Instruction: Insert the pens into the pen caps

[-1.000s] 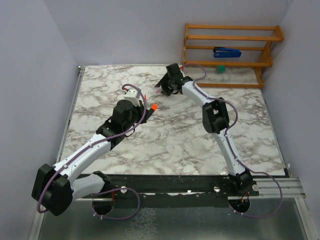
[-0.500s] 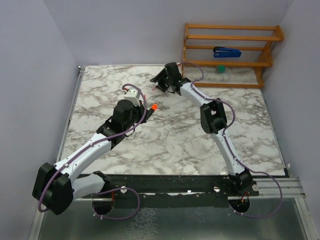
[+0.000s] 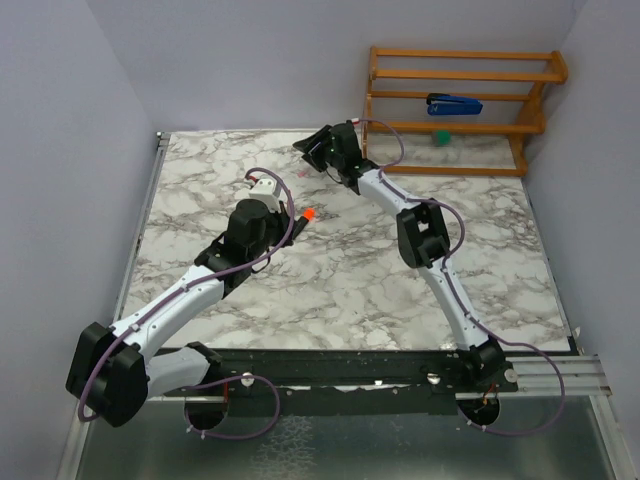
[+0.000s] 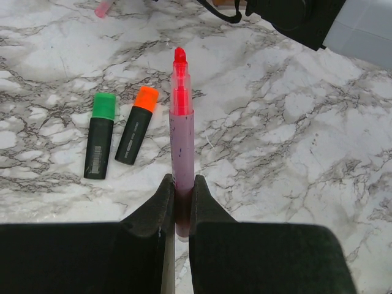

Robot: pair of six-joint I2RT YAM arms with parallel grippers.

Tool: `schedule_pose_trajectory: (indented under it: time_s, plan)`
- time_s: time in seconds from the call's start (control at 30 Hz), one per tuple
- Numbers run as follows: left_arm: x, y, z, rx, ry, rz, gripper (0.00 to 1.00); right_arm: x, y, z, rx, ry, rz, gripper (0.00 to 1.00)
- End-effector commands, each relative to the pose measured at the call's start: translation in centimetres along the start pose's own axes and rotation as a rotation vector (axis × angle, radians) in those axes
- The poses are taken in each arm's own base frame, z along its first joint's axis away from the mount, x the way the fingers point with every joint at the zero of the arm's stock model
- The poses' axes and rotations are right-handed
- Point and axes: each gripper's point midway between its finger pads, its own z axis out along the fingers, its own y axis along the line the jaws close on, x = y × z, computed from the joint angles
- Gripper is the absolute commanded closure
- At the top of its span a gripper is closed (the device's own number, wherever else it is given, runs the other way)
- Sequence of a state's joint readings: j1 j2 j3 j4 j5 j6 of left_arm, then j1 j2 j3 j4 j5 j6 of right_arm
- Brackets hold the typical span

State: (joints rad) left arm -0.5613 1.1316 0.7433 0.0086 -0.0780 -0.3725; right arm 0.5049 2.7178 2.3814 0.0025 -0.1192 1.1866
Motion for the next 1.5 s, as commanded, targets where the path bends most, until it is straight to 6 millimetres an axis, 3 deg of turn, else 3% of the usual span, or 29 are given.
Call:
schedule_pose_trajectory:
  time_s: [0.0,0.17,0.27,0.43,0.57,0.7,0.9,0.93,1.1,1.2,1.27,1.37,1.43,1.47]
  plan:
    - [-0.5,1.1,0.3,-0.054,-0.011,0.010,1.00,0.8,0.2,1.6,-0.098,-0.009,0.029,0.46]
    - [0.9,1.7,1.4,-0.051,0.034,0.006,1.00,-0.8,0.6,0.3,-0.120,-0.057,0.029,0.47]
    - [3.2,1.4,3.2,-0.029,0.134,0.020,1.00,-5.0,0.2,-3.3,-0.084,-0.172,0.043,0.46]
    - [8.2,1.2,6.5,-0.040,0.350,0.071,1.00,-15.0,-1.0,-14.4,0.038,-0.460,-0.017,0.44]
    - [9.7,0.3,8.8,-0.067,0.450,0.138,1.00,-19.6,-1.7,-23.8,0.135,-0.626,-0.112,0.42]
    - [10.8,-0.6,10.5,-0.074,0.538,0.182,1.00,-21.0,-2.3,-29.4,0.212,-0.683,-0.189,0.40]
    - [14.5,-1.6,12.1,-0.064,0.717,0.250,0.98,-22.0,-4.7,-34.3,0.240,-0.722,-0.194,0.37]
    - [14.8,-1.7,12.3,-0.071,0.731,0.259,0.96,-22.0,-5.3,-34.7,0.251,-0.721,-0.195,0.37]
    - [15.0,-2.9,13.4,-0.056,0.749,0.270,0.67,-22.4,-6.3,-35.9,0.288,-0.730,-0.198,0.31]
    - [13.1,-3.8,14.3,-0.040,0.723,0.295,0.61,-22.2,-6.2,-35.9,0.282,-0.723,-0.200,0.29]
    - [9.7,-5.0,15.0,-0.026,0.661,0.326,0.58,-22.4,-6.2,-36.1,0.289,-0.730,-0.215,0.28]
    - [1.4,-6.4,16.0,-0.009,0.492,0.356,0.52,-22.7,-5.9,-36.6,0.308,-0.744,-0.243,0.26]
    - [-4.8,-5.0,16.8,-0.047,0.363,0.348,0.51,-22.9,-5.7,-36.8,0.310,-0.749,-0.253,0.26]
    - [-6.9,-3.3,17.3,-0.077,0.324,0.335,0.51,-23.1,-5.5,-36.9,0.308,-0.753,-0.258,0.26]
